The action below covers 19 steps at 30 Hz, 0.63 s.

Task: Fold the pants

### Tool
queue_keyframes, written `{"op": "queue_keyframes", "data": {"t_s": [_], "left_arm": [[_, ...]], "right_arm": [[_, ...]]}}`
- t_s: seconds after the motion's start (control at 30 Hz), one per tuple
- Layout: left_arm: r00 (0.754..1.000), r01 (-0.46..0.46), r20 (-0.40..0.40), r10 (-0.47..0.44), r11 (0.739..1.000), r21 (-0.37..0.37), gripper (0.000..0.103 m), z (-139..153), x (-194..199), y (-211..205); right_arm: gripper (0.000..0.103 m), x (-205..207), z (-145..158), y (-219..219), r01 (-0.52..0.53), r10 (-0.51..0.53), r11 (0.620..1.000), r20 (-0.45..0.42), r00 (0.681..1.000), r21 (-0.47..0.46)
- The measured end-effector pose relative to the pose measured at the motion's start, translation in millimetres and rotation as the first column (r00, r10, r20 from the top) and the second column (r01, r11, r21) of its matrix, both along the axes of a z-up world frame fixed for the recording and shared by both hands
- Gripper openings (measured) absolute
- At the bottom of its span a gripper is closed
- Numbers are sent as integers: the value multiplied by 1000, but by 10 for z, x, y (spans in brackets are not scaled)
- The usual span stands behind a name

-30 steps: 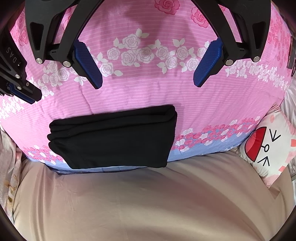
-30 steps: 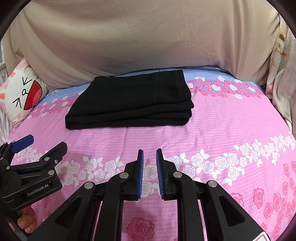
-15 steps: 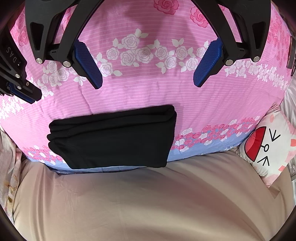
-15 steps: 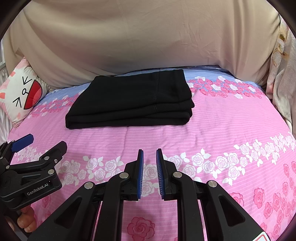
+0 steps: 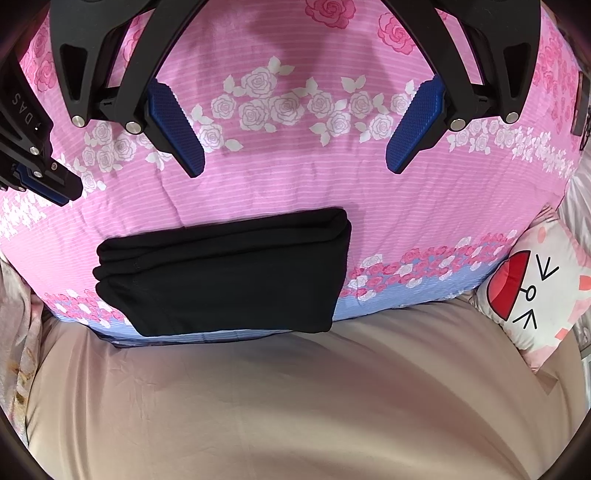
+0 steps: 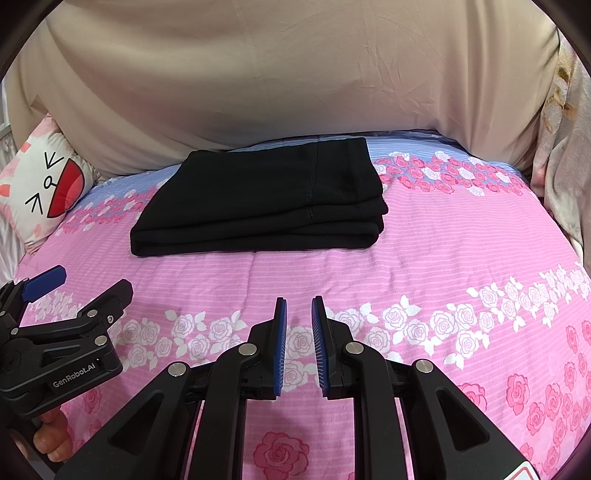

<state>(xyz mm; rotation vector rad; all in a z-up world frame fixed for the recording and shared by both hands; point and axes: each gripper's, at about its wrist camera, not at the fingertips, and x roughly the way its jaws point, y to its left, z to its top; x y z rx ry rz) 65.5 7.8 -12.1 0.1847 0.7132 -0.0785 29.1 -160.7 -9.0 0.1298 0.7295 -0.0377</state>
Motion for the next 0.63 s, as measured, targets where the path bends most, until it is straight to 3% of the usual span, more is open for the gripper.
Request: {"op": "queue_keyframes", "data": {"t_s": [0.43, 0.63], "left_arm": [[1000, -8, -12, 8, 1000, 11, 97, -2, 6, 10], [999, -30, -42, 29, 999, -44, 97, 9, 60, 130]], "right_arm": [[16, -3, 1, 0, -1, 1, 1000, 0, 1000, 0], [16, -16, -1, 0, 1, -1, 1000, 3, 1000, -1]]}}
